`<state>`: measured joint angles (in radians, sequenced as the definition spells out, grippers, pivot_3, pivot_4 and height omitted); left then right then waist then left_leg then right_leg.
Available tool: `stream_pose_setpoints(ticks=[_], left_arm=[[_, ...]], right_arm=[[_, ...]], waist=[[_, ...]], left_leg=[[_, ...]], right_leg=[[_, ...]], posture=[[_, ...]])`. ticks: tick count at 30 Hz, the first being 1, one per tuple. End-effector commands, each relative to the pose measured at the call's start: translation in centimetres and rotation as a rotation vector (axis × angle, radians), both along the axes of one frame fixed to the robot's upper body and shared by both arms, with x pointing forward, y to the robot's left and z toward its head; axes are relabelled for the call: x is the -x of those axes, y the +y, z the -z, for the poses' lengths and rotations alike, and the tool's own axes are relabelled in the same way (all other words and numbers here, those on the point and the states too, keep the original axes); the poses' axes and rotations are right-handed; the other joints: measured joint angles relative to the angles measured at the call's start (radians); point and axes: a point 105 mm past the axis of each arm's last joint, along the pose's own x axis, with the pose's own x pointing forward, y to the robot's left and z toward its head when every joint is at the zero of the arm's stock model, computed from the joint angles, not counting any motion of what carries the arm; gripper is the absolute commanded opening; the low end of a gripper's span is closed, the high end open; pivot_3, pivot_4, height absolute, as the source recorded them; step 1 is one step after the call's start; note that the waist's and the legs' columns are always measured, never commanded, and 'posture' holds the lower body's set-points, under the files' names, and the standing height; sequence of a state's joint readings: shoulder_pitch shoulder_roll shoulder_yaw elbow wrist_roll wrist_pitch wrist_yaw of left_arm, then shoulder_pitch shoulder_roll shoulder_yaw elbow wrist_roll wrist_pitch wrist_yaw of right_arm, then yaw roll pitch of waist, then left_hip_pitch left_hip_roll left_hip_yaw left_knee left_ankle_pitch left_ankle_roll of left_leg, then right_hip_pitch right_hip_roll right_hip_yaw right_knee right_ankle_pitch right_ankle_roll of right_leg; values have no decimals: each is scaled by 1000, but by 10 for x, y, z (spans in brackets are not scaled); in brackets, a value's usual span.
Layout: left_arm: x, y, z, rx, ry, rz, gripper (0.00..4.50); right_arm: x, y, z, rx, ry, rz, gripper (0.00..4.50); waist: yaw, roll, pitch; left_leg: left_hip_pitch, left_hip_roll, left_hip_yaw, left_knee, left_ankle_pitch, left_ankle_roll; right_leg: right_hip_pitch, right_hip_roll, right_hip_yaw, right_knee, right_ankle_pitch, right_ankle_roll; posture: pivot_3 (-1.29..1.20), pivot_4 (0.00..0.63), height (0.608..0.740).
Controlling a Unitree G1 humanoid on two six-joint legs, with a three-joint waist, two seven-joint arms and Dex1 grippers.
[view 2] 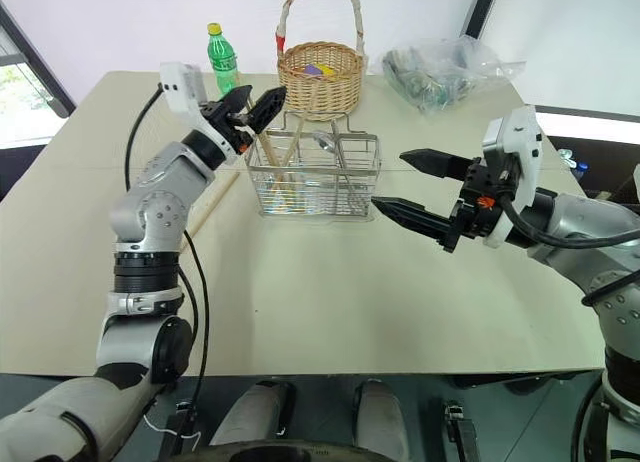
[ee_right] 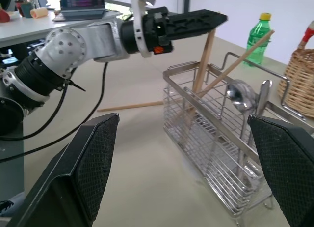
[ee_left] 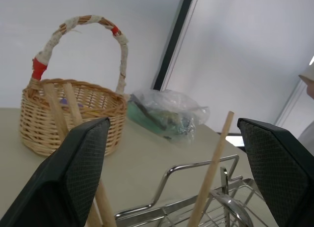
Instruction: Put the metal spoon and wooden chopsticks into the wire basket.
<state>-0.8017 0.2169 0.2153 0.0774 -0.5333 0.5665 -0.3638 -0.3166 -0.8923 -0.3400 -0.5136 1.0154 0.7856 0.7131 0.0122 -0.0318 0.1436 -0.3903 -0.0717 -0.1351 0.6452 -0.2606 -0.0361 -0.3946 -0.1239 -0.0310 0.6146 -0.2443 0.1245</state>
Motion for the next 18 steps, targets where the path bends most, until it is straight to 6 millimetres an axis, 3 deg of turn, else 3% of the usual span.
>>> stream_pose_setpoints(ticks=[1,4,7,12,18], left_arm=[[17,19,-63,-3,-127,-10,4460],[23,44,-86,-88,-107,-32,4460],[16,68,-75,-252,31,-100,4460],[4,118,1,-476,405,-200,4460],[4,106,81,-622,640,-115,4460]], right_arm=[[0,1,-9,-4,-51,-10,4365],[0,1,-7,10,-48,-23,4365],[1,2,-3,36,-48,-39,4365],[2,5,6,81,-54,-66,4365],[2,10,7,66,-58,-72,4365]], waist=[[0,0,1],[-3,1,1],[-4,5,0],[-1,8,0],[1,4,1]], left_leg=[[0,0,0,0,0,0],[-1,0,0,0,0,0],[1,-1,1,-1,0,0],[3,-1,1,-3,0,0],[0,0,-1,-2,-1,0]], right_leg=[[0,0,0,0,0,0],[-1,1,0,0,0,0],[0,2,0,0,0,0],[1,2,1,1,0,0],[0,1,1,0,0,0]], posture=[[0,150,674],[0,150,674],[0,150,674],[0,150,674],[0,150,674]])
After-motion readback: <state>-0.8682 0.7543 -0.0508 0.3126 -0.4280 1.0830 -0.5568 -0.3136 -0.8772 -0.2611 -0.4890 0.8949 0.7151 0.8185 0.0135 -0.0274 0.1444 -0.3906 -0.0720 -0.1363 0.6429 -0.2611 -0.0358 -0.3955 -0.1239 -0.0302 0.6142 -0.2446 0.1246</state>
